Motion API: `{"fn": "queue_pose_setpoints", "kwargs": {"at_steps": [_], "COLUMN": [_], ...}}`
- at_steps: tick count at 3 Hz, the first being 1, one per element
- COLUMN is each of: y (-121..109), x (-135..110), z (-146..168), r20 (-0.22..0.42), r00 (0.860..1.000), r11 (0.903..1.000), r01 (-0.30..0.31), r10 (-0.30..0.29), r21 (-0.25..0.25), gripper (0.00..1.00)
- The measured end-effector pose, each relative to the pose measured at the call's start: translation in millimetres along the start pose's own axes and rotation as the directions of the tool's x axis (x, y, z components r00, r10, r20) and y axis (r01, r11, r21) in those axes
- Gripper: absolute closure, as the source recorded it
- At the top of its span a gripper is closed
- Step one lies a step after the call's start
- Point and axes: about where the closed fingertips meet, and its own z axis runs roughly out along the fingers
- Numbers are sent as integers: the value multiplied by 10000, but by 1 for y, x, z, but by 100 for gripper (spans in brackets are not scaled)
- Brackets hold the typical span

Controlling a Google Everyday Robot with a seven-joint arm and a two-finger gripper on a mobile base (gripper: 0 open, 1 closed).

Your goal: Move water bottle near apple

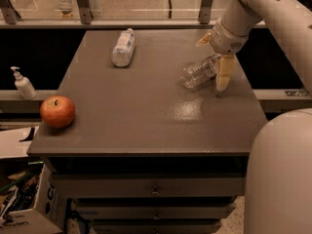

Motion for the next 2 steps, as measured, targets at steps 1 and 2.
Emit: {"fn": "queue_pose_setpoints", "kwargs": {"at_steps": [1,2], "y": [-6,-14], "x": [6,-10], "z": [12,1], "r20": [-221,-155], "r00": [9997,9996], "r11": [10000,9996], "r01": [-81,-234], "r10": [82,237], "r21": [28,177], "gripper": [18,49]}}
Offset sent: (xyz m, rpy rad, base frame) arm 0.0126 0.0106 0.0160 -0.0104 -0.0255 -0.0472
